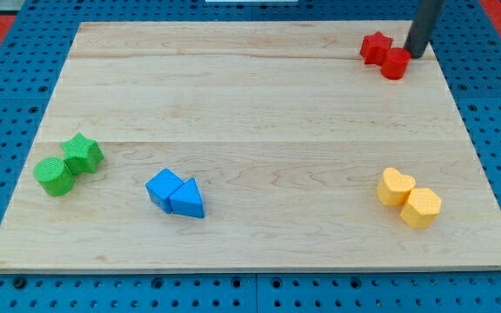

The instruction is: Push the red star towards the top center of the board

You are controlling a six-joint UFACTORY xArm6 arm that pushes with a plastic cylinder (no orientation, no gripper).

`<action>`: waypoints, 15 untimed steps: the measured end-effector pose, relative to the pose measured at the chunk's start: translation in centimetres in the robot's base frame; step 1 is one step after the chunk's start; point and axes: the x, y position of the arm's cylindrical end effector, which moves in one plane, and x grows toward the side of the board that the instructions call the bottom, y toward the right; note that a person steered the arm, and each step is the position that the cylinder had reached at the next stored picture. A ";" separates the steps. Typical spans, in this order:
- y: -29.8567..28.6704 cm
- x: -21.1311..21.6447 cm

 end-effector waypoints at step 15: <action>-13.4 -1.2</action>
